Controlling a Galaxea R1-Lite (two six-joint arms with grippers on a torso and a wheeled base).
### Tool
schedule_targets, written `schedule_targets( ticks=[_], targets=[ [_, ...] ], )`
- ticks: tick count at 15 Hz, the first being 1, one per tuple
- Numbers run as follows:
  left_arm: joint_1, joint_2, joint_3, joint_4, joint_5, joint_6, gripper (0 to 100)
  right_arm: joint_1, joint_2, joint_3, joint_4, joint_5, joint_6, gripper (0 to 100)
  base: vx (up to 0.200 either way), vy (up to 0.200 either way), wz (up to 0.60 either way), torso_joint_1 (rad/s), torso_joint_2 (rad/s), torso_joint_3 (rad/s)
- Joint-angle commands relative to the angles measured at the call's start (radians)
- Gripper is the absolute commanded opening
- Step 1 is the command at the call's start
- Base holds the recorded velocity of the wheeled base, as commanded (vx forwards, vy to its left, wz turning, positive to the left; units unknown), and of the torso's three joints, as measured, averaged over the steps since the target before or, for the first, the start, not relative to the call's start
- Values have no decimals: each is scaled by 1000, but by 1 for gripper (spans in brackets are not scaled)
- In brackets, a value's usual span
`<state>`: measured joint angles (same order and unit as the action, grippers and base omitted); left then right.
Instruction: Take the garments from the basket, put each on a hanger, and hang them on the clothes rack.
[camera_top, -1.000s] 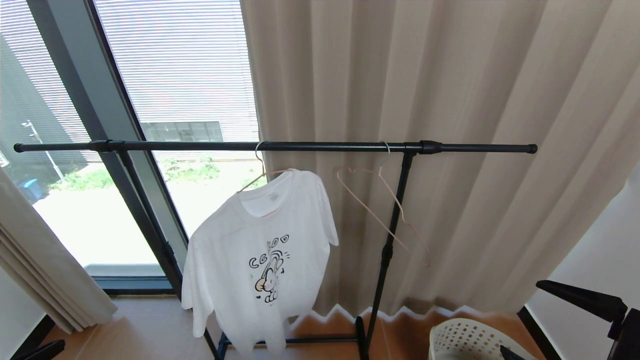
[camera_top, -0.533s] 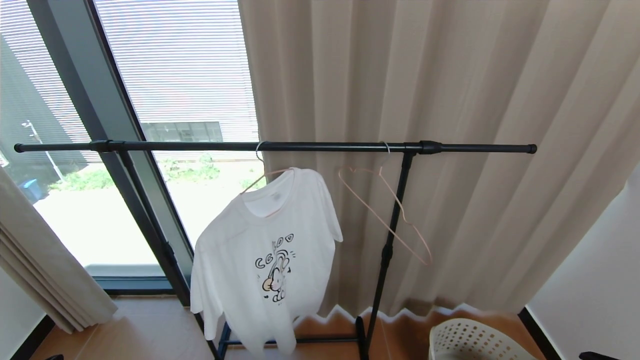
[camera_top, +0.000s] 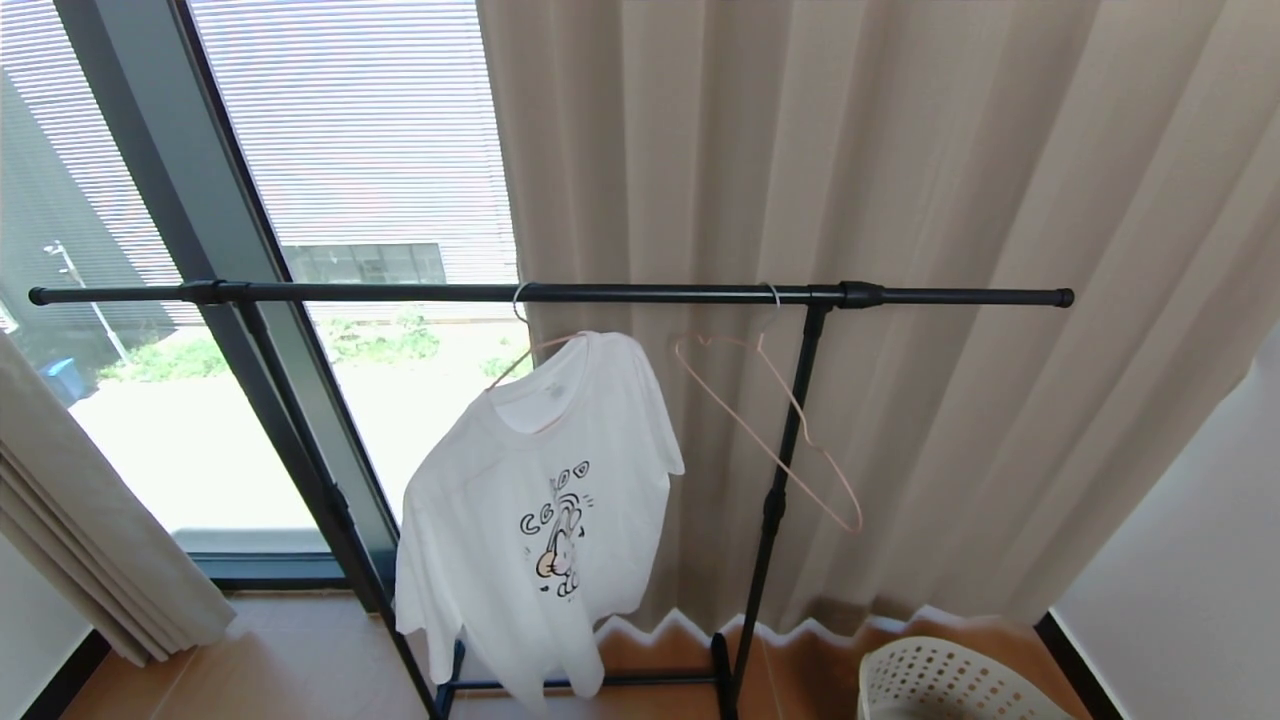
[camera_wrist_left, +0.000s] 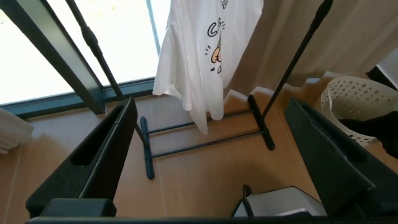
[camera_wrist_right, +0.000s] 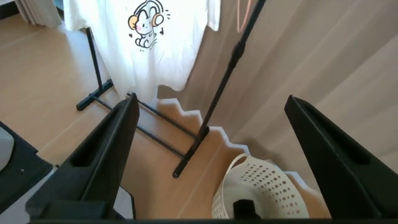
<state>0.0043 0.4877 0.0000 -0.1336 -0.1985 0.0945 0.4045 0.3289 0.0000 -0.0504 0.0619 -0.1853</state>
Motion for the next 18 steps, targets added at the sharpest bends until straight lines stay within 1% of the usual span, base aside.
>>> schedule_targets(
  ticks=[1, 2, 3, 4, 6, 7, 10, 11, 12, 14, 16, 18],
  targets=[
    [0, -27, 0, 22, 1, 1, 100, -13, -30, 0, 1, -10, 15, 100, 0, 0, 0, 0, 0, 0],
    [0, -35, 0, 32, 2, 1, 100, -27, -33, 0, 1, -16, 21, 100, 0, 0, 0, 0, 0, 0],
    [2, -50, 0, 55, 5, 1, 100, -64, -34, 0, 3, -24, 41, 100, 0, 0, 0, 0, 0, 0],
    [8, -93, 0, 85, 11, 2, 100, -88, -36, 0, 3, -27, 102, 100, 0, 0, 0, 0, 0, 0],
    [8, -132, 0, 85, 44, 2, 100, -93, -65, 0, 3, -30, 104, 100, 0, 0, 0, 0, 0, 0],
    [8, -167, 0, 85, 53, 2, 100, -104, -80, 0, 3, -44, 104, 100, 0, 0, 0, 0, 0, 0],
    [3, -307, 0, 85, 45, 11, 100, -161, -146, 0, 3, -48, 104, 100, 0, 0, 0, 0, 0, 0],
    [3, -310, 0, 85, 45, 11, 100, -162, -148, 0, 3, -48, 104, 100, 0, 0, 0, 0, 0, 0],
    [5, -350, 0, 85, 48, 13, 100, -188, -176, 0, 3, -48, 104, 100, 0, 0, 0, 0, 0, 0],
    [5, -451, 0, 86, 44, 13, 100, -225, -205, 0, 3, -48, 104, 100, 0, 0, 0, 0, 0, 0],
    [0, -488, 0, 85, 45, 11, 100, -240, -226, 0, 3, -47, 101, 100, 0, 0, 0, 0, 0, 0],
    [0, -488, 0, 85, 44, 10, 100, -269, -228, 0, 1, -45, 99, 100, 0, 0, 0, 0, 0, 0]
  ],
)
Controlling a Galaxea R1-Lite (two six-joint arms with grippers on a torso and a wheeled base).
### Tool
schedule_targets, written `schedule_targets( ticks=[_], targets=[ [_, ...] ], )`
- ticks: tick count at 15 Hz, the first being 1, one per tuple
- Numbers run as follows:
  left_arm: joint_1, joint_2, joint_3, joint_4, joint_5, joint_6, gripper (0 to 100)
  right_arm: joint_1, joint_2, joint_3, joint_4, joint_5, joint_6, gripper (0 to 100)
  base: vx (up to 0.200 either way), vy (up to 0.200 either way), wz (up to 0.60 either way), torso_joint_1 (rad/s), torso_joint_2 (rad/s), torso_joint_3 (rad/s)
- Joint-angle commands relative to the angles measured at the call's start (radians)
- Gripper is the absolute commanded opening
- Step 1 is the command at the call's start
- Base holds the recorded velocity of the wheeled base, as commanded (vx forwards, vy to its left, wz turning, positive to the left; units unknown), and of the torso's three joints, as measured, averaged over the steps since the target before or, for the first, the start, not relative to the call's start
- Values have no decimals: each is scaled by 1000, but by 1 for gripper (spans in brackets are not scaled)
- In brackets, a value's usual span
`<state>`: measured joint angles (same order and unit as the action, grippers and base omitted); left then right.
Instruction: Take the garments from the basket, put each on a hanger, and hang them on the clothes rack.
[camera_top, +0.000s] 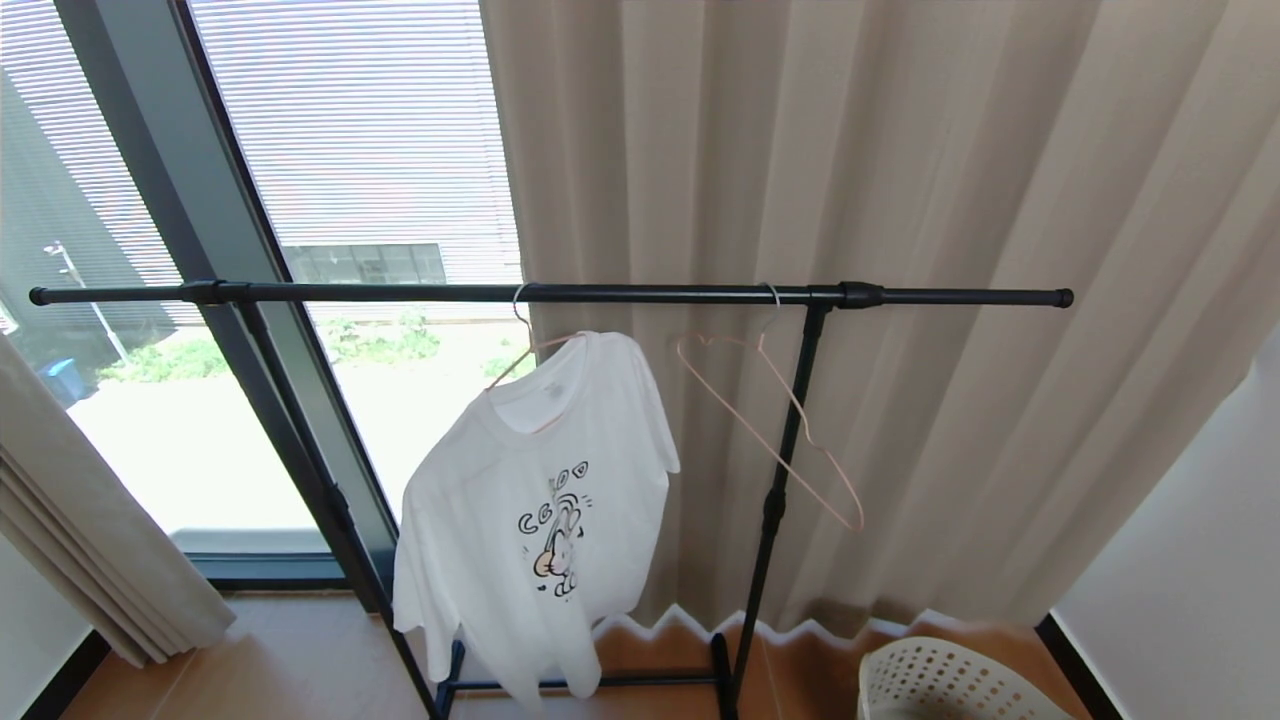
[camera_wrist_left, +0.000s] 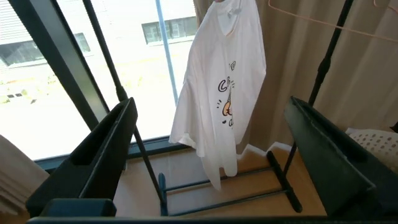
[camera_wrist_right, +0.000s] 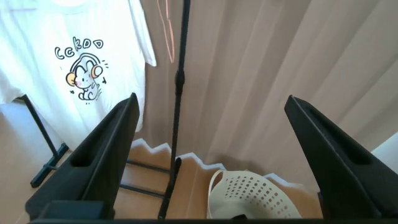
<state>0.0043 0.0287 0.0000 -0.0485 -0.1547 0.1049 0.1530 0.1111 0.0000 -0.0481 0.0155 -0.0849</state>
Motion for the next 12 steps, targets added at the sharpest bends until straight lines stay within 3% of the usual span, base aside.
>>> schedule_targets(
  ticks=[1, 5, 12],
  targets=[
    [0, -29, 0, -1, 0, 1, 100, -39, -10, 0, -1, 1, 1, 100, 0, 0, 0, 0, 0, 0],
    [0, -29, 0, -1, 4, -7, 100, -144, -88, 0, 1, -2, 1, 100, 0, 0, 0, 0, 0, 0],
    [0, -29, 0, -2, 0, -54, 100, -151, -106, 0, -1, -6, 47, 100, 0, 0, 0, 0, 0, 0]
  ],
)
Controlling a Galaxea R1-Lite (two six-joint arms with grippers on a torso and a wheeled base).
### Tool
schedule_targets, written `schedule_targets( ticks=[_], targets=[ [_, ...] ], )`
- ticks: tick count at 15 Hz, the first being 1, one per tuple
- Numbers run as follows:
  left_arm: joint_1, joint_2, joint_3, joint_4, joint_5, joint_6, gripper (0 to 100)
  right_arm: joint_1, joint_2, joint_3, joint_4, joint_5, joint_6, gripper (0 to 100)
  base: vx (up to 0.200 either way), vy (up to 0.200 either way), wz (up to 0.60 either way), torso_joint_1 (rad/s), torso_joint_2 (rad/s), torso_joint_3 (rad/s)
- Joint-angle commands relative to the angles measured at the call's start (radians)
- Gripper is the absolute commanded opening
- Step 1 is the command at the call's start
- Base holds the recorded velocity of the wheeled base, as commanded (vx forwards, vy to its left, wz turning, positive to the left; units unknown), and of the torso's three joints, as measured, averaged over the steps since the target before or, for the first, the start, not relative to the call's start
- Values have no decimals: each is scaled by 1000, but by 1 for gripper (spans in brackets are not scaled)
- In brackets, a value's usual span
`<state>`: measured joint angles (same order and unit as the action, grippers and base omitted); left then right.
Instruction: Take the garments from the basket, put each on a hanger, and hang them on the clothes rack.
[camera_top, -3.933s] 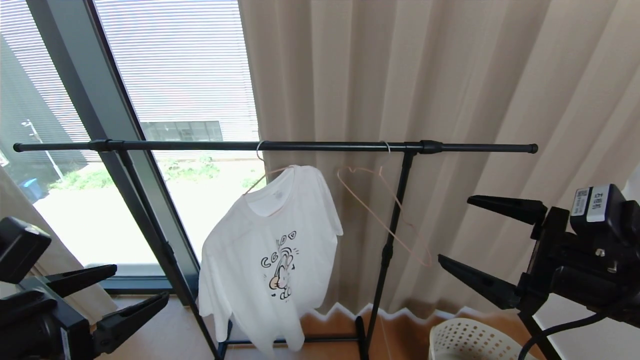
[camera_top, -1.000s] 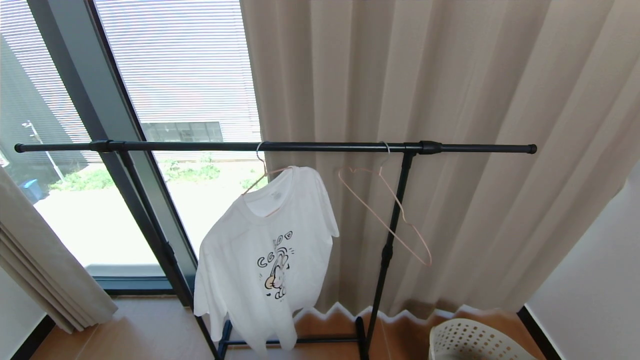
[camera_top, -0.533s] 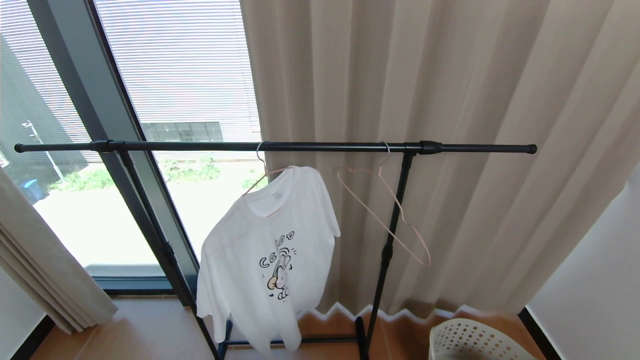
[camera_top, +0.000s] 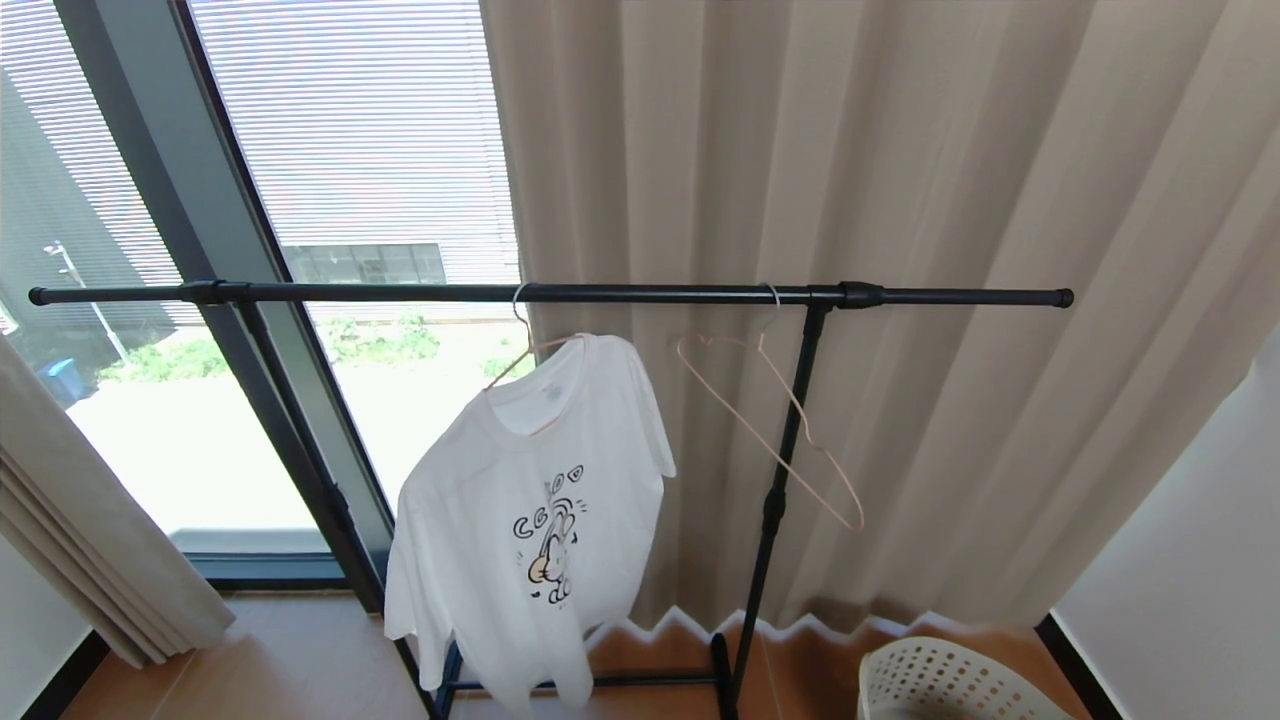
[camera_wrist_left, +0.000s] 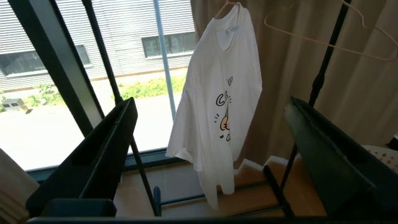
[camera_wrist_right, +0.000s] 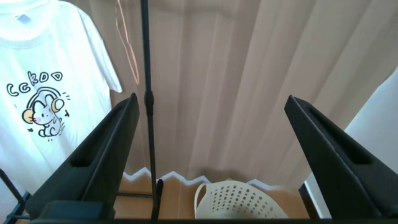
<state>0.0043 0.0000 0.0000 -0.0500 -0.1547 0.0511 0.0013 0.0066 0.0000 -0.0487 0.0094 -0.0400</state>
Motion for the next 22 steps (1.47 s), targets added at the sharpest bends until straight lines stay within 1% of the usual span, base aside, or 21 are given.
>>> schedule_targets(
  ticks=[1, 3, 4, 9, 11, 22],
  targets=[
    [0, 0, 0, -1, 3, -2, 100, 0, -2, 0, 0, 23, 2, 100, 0, 0, 0, 0, 0, 0],
    [0, 0, 0, -1, 4, -11, 100, 0, -2, 0, 1, 55, -1, 100, 0, 0, 0, 0, 0, 0],
    [0, 0, 0, 1, -2, -2, 100, 0, -2, 0, 1, 57, -1, 100, 0, 0, 0, 0, 0, 0],
    [0, 0, 0, 1, -6, -2, 100, 0, -4, 0, 1, 60, -1, 100, 0, 0, 0, 0, 0, 0],
    [0, 0, 0, 1, -6, -2, 100, 0, -4, 0, 10, 73, 3, 100, 0, 0, 0, -122, 278, 144],
    [0, 0, 0, 1, -6, -2, 100, 0, -5, 0, 10, 73, 12, 100, 0, 0, 0, -146, 335, 181]
  ],
)
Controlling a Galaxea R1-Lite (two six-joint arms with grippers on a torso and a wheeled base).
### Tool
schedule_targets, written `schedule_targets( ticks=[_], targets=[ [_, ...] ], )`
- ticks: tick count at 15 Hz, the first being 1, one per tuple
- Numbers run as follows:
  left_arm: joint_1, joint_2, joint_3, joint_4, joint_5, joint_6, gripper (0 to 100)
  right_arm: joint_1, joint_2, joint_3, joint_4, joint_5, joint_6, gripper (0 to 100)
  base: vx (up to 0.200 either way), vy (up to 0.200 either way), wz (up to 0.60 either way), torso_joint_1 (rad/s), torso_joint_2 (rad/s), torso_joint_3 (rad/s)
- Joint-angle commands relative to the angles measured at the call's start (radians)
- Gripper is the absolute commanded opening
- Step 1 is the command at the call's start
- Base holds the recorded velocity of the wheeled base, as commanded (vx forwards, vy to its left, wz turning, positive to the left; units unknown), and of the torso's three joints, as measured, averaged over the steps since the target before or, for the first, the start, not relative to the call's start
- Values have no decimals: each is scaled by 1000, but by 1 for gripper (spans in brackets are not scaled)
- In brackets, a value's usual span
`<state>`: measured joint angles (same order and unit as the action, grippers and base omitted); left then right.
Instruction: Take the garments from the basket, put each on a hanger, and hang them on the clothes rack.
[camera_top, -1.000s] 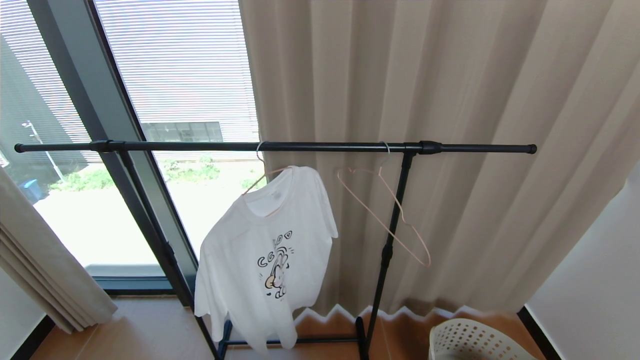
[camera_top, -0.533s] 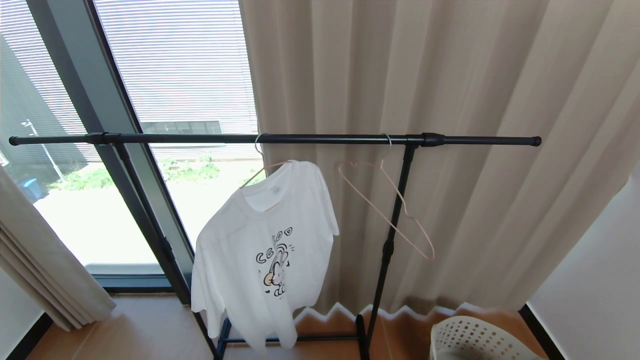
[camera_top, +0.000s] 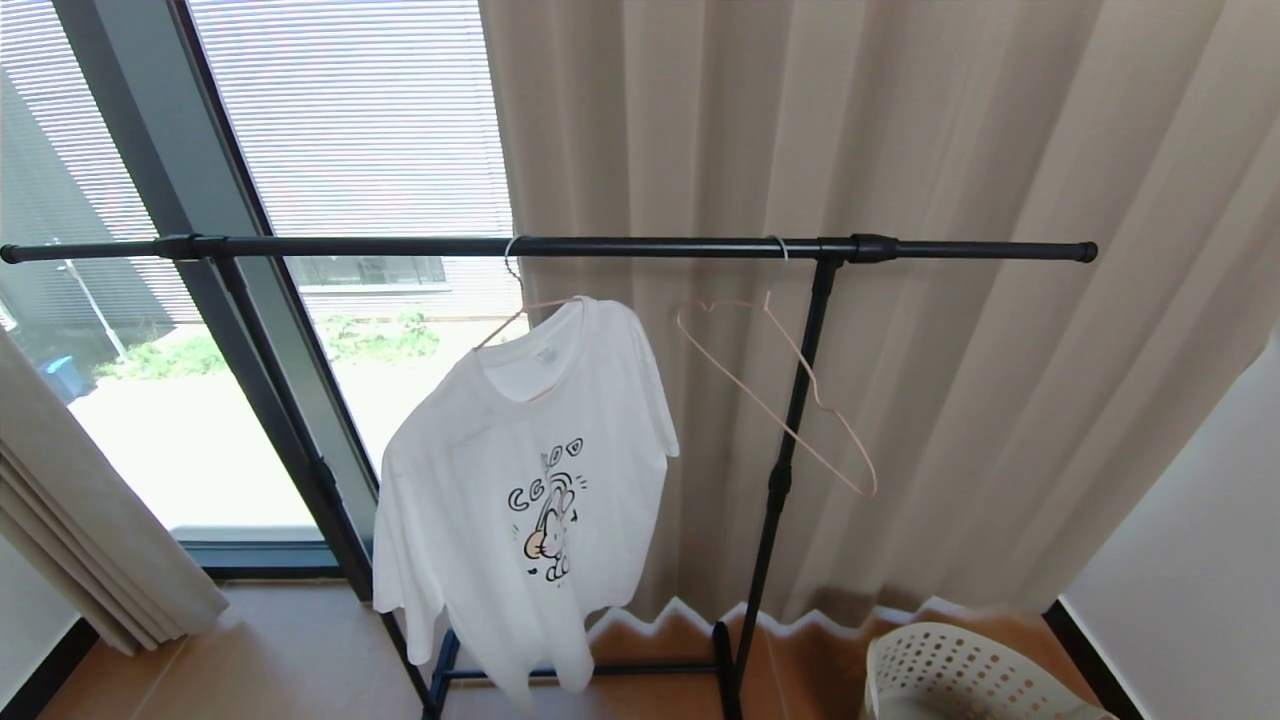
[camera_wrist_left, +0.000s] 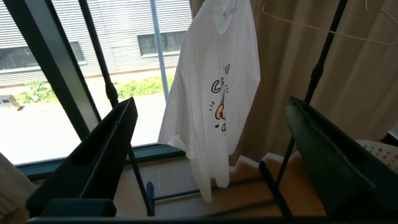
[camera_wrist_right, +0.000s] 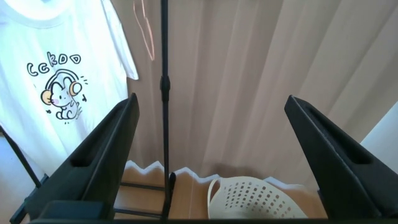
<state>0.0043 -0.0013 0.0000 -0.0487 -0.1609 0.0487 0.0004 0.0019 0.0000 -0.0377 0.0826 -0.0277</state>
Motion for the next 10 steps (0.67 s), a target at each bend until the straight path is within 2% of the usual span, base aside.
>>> schedule_targets(
  ticks=[1, 10],
  targets=[
    [0, 1, 0, 0, 0, 0, 100, 1, 0, 0, -1, 0, 0, 100, 0, 0, 0, -144, 344, 188],
    [0, 1, 0, 0, 0, 0, 100, 0, 0, 0, -1, 0, 2, 100, 0, 0, 0, -162, 375, 212]
  ],
)
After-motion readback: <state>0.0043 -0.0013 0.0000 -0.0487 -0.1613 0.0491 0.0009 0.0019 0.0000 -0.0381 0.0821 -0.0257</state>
